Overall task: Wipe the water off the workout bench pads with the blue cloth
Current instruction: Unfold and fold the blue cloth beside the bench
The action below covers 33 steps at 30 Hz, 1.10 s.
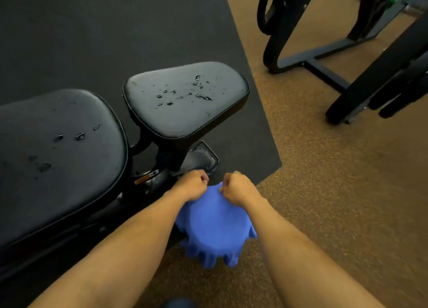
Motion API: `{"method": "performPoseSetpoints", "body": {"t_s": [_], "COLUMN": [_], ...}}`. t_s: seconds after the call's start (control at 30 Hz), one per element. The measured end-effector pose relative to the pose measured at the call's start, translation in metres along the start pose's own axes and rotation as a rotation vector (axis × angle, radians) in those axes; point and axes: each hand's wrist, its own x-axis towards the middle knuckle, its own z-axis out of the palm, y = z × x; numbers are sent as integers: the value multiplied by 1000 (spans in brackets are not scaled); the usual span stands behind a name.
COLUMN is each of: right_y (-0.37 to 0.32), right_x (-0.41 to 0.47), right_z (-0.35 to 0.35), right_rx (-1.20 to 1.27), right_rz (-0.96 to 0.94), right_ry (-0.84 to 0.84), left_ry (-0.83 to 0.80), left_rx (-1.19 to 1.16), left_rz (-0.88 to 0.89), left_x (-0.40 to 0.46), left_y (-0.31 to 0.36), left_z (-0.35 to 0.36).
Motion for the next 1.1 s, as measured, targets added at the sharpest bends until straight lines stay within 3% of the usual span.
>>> {"method": "performPoseSetpoints", "body": {"t_s": [0.23, 0.33, 0.4, 0.57, 0.7, 0.97, 1.1], "right_y": [-18, -25, -28, -30, -34, -34, -32], "right_x": [32, 38, 41, 41, 31, 30, 26], "right_z": [0, 3, 0, -3, -10, -22, -43], "right_rx": [14, -2, -8, -20, -39, -88, -182], "right_rz": [81, 97, 99, 81, 71, 34, -94], "right_ry": [-155, -184, -197, -213, -214, -226, -239], "left_ry": [-324, -342, -328, -336, -202, -235, -143], "left_rx": [-319, -386, -312, 74, -52, -164, -157], "left_rz": [-235, -269, -262, -168, -62, 195, 256], "left_x": [11, 14, 19, 12, 5, 0, -9], "left_y": [-5, -12, -10, 3, -4, 17, 16], "left_z": [-6, -3, -4, 2, -9, -29, -41]}}
